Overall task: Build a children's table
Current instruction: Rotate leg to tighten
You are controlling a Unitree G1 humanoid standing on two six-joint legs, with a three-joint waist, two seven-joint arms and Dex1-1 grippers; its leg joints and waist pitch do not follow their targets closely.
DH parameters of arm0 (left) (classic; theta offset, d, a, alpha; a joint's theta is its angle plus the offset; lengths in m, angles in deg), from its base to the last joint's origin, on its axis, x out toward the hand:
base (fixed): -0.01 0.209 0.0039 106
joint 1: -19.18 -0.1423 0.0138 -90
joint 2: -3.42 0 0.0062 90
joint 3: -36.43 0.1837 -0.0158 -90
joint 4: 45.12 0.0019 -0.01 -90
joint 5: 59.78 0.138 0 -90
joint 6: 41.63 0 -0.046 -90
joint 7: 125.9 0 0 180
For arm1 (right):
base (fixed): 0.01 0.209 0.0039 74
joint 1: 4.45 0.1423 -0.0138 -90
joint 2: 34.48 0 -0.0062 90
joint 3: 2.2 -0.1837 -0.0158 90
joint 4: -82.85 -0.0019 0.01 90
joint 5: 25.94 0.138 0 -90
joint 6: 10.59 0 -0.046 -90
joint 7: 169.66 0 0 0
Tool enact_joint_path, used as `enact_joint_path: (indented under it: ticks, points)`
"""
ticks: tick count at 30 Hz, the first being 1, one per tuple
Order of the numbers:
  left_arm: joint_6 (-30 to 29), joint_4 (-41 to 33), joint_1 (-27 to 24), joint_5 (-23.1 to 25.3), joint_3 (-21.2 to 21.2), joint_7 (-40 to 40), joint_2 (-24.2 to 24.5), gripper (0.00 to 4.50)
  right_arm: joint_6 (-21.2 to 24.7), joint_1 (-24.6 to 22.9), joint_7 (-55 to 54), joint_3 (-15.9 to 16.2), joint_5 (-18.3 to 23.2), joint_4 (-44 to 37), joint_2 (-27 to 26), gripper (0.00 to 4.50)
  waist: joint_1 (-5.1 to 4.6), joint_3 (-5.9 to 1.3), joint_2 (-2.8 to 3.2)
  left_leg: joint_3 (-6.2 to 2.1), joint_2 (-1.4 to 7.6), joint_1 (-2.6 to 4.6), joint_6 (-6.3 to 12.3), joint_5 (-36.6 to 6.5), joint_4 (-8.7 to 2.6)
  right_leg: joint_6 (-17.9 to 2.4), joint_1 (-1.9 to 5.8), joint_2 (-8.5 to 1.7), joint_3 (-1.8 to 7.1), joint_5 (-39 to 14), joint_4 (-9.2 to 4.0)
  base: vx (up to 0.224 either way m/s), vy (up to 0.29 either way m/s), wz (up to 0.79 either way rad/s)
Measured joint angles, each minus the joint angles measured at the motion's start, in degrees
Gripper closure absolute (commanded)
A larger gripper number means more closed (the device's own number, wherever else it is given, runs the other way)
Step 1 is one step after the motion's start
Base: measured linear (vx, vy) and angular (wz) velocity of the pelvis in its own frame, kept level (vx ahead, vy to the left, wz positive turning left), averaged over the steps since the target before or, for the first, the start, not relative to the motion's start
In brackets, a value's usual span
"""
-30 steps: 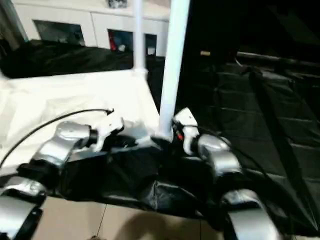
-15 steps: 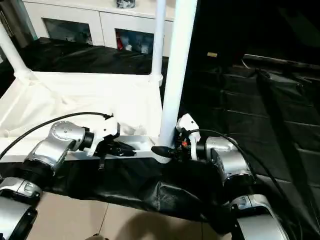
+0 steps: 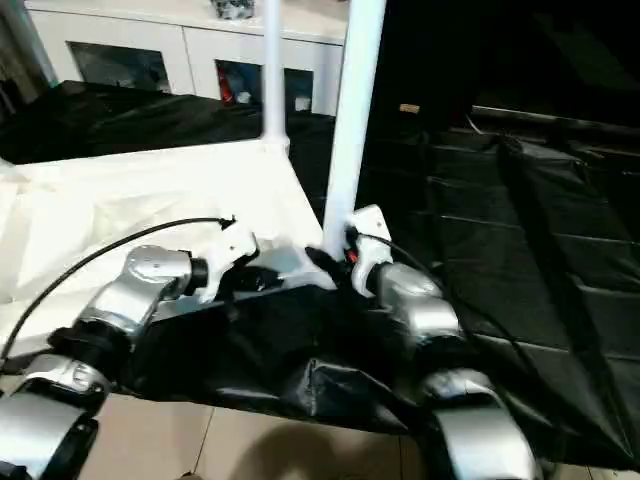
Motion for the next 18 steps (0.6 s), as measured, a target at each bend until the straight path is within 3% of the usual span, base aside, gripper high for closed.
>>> enact_joint_path:
  ticks: [3, 7, 8, 18]
  points:
    - [-0.8, -0.6, 0.0, 0.1, -0.1, -0.3, -0.4, 4.50, -1.7, 0.0, 1.3, -1.3, 0.2, 1.2, 0.0, 1.12, 0.03, -0.01, 0.03, 0.01, 0.00, -0.03, 0.01, 0.0, 0.00, -0.2, 0.01, 0.00, 0.00, 0.1, -0.03, 0.000, 0.000, 0.00]
    - [-0.8, -0.8, 0.0, 0.1, 0.0, 0.2, -0.4, 4.50, -2.1, 0.0, 5.0, -1.2, 0.1, 1.3, 0.9, 1.00, 0.08, 0.00, 0.05, 0.00, 0.00, -0.07, 0.02, 0.0, -0.03, -0.2, -0.02, 0.00, -0.01, 0.1, -0.04, 0.000, 0.000, 0.00]
    - [-0.8, -0.8, 0.0, 0.1, 0.0, 0.5, -0.4, 4.50, -2.2, 0.0, 5.9, -0.8, 0.0, 1.3, 1.3, 0.71, 0.10, 0.01, 0.06, 0.00, 0.00, -0.07, 0.02, 0.0, -0.03, -0.2, -0.02, 0.00, -0.01, 0.1, -0.04, 0.000, 0.000, 0.00]
    - [3.1, -2.0, -1.2, -1.3, 0.5, 10.9, 4.0, 4.50, -1.1, -5.4, 27.5, 3.9, 1.0, -6.7, 7.7, 0.63, 0.47, 0.12, 0.09, 0.02, 0.04, -0.10, 0.02, 0.0, -0.09, -0.2, -0.05, 0.01, -0.06, 0.1, -0.05, 0.000, 0.000, 0.00]
